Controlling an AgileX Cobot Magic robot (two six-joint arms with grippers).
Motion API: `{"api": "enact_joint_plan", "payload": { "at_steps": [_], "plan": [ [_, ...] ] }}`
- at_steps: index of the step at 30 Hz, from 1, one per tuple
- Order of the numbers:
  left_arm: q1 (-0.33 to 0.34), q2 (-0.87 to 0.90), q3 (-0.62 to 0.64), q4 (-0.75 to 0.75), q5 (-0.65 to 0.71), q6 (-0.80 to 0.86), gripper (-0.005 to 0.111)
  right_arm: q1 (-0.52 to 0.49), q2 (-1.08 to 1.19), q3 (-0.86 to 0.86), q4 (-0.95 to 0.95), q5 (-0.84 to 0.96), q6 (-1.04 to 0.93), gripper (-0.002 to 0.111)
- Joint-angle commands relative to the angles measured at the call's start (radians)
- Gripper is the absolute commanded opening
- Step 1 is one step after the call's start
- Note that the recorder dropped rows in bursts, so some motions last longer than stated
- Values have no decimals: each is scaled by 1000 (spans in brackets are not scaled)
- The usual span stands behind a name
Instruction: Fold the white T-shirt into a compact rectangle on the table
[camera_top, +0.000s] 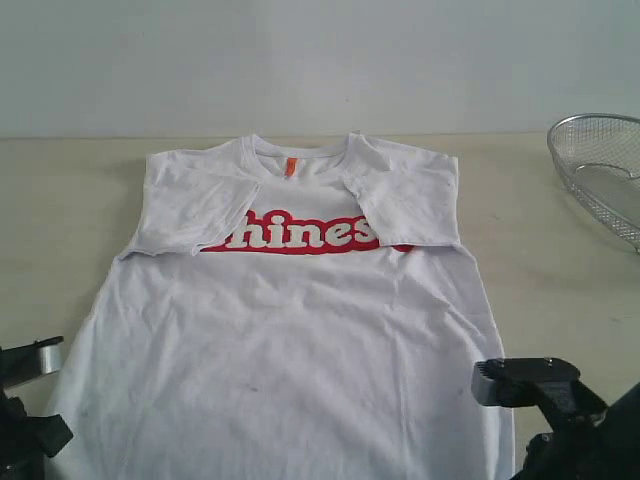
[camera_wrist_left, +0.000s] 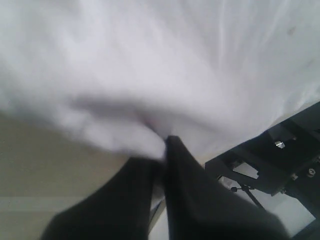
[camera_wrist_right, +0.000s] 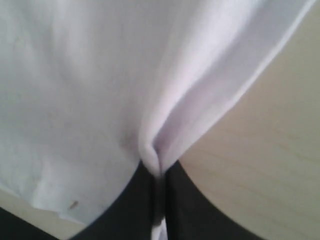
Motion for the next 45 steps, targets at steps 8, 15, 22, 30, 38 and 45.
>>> {"api": "enact_joint_plan", "payload": {
  "at_steps": [8, 15, 22, 30, 38, 45],
  "plan": [
    [-3, -102, -5, -71, 51, 75, 5, 0, -66, -66, -11, 55, -1, 0],
    [-3, -149, -22, -75, 49, 75, 5, 0, -66, -163, -8, 81, 11, 0],
    [-1, -164, -87, -80, 51, 65, 5, 0, -66, -228, -15, 76, 32, 0],
    [-1, -164, -175, -105, 18, 63, 5, 0, -66, -313, -96, 53, 124, 0],
    [-1, -164, -243, -122, -3, 63, 5, 0, -66, -413, -205, 71, 218, 0],
    [-1, -182, -256, -174, 57, 99, 5, 0, -66, -434, -241, 114, 240, 0]
  ]
}}
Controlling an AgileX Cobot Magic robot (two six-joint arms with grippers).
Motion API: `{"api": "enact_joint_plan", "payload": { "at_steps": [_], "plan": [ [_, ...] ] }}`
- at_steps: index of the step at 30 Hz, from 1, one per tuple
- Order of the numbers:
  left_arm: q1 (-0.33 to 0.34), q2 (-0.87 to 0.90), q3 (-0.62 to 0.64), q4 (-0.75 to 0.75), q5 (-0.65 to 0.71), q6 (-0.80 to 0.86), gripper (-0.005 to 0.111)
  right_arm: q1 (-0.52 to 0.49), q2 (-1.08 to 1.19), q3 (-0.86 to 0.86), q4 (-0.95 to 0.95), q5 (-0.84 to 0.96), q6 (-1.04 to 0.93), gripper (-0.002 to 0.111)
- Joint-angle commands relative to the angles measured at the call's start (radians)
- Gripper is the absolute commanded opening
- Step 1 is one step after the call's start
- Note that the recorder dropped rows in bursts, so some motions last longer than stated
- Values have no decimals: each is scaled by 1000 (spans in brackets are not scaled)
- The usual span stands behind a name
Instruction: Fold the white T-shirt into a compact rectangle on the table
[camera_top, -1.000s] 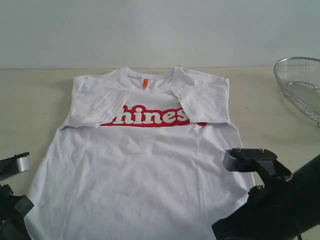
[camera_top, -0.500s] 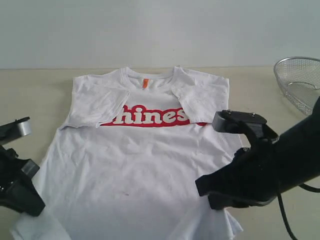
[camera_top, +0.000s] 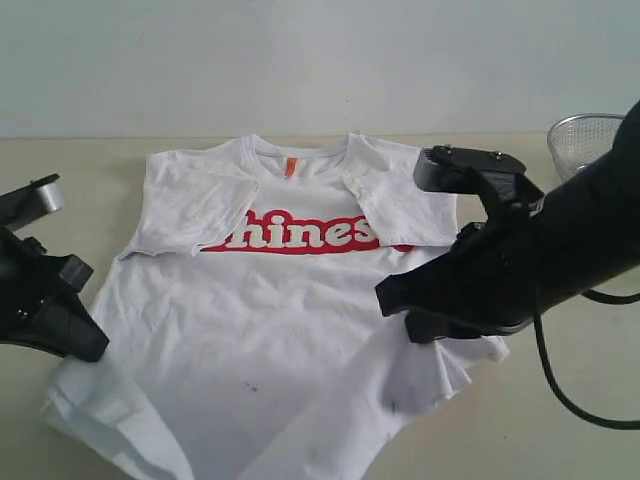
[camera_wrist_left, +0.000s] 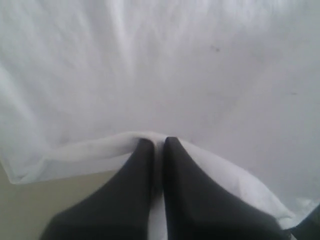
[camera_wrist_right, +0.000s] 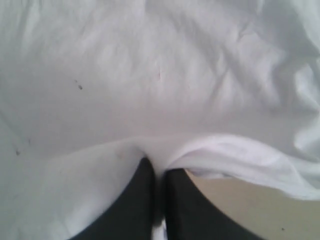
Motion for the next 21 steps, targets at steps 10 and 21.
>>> {"api": "enact_joint_plan", "payload": {
  "at_steps": [10, 21],
  "plan": [
    [-1, -214, 20, 30, 65, -38, 5, 0, -124, -5, -21, 82, 24, 0],
    [-1, -445, 115, 59, 114, -86, 5, 0, -300, 71, -34, 179, 71, 0]
  ]
}}
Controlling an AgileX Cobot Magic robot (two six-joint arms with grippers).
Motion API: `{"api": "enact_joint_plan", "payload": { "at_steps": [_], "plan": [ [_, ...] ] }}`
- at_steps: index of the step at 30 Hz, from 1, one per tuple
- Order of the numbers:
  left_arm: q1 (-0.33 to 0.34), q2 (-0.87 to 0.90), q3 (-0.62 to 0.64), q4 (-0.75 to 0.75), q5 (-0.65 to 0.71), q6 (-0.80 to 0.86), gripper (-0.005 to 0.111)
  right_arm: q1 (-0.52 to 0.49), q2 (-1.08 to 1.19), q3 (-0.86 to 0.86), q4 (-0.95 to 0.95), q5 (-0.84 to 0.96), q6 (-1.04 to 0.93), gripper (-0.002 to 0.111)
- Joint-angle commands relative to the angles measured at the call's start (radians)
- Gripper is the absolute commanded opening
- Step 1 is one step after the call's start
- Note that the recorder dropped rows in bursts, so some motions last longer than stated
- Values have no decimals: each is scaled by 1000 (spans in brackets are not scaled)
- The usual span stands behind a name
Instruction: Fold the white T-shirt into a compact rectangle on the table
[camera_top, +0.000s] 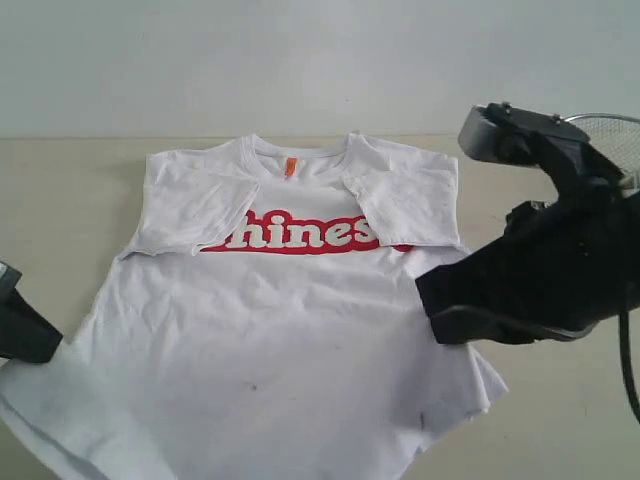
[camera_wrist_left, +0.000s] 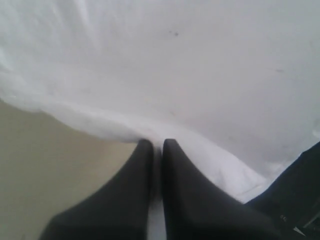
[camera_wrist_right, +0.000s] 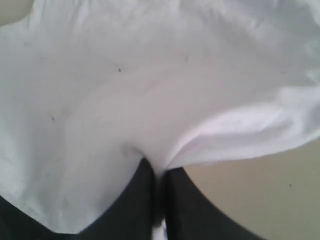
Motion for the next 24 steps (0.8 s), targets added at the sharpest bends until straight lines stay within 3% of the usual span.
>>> {"api": "enact_joint_plan", "payload": {
  "at_steps": [1, 18, 24],
  "plan": [
    [-1, -79, 32, 4, 37, -23, 5, 0, -83, 60, -11, 31, 20, 0],
    [-1, -361, 104, 4, 110, -109, 5, 0, -326, 117, -9, 174, 89, 0],
    [-1, -354, 104, 8, 110, -116, 5, 0, -324, 117, -9, 168, 89, 0]
  ]
}}
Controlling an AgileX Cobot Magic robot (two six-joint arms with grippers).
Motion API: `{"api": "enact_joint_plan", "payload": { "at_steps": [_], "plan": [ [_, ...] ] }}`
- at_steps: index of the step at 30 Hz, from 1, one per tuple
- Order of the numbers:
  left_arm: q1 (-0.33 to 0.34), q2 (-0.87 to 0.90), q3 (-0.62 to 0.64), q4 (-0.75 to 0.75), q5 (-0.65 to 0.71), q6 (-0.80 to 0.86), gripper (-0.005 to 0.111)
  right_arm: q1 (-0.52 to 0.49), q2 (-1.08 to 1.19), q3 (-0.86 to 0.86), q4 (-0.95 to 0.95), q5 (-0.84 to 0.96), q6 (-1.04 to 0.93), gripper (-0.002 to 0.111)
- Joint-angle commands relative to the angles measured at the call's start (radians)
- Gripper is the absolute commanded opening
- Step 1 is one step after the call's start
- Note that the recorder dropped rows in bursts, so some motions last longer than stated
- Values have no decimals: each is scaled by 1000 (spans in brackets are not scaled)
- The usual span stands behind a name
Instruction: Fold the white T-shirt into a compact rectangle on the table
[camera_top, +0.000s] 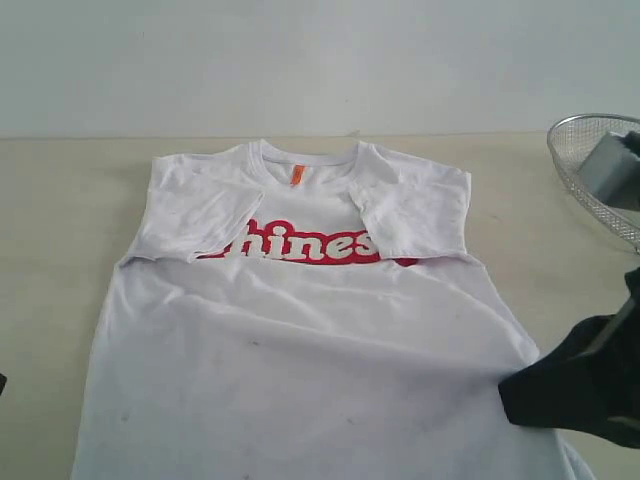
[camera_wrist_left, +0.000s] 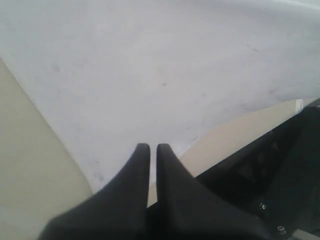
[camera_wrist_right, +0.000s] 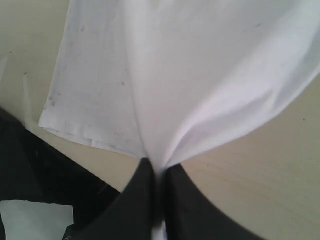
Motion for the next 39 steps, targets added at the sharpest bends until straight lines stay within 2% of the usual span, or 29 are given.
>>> {"api": "enact_joint_plan", "payload": {
  "at_steps": [1, 10, 14, 15, 16, 18, 19, 22, 26, 39],
  "plan": [
    [-1, 21, 5, 6, 7, -8, 5, 0, -8, 3, -5, 6, 2, 0],
    [-13, 162, 85, 53, 7, 7, 5, 0, -8, 3, -7, -14, -8, 0],
    [-84, 220, 111, 43, 7, 20, 5, 0, -8, 3, -12, -31, -11, 0],
    [-131, 249, 116, 36, 7, 18, 5, 0, -8, 3, -12, -35, -11, 0],
    [-156, 273, 124, 40, -13, -12, 5, 0, -8, 3, -14, -37, -13, 0],
    [-196, 345, 133, 166, -89, -225, 5, 0, -8, 3, -13, -40, -19, 0],
    [-202, 367, 133, 190, -94, -252, 5, 0, -8, 3, -16, -38, -20, 0],
    [-244, 457, 153, 138, -146, -264, 5, 0, -8, 3, -27, -47, -20, 0],
    [-251, 534, 213, 96, -281, -268, 5, 0, -8, 3, -42, -51, -24, 0],
    [-251, 640, 236, 77, -381, -259, 5, 0, -8, 3, -45, -67, -27, 0]
  ]
}}
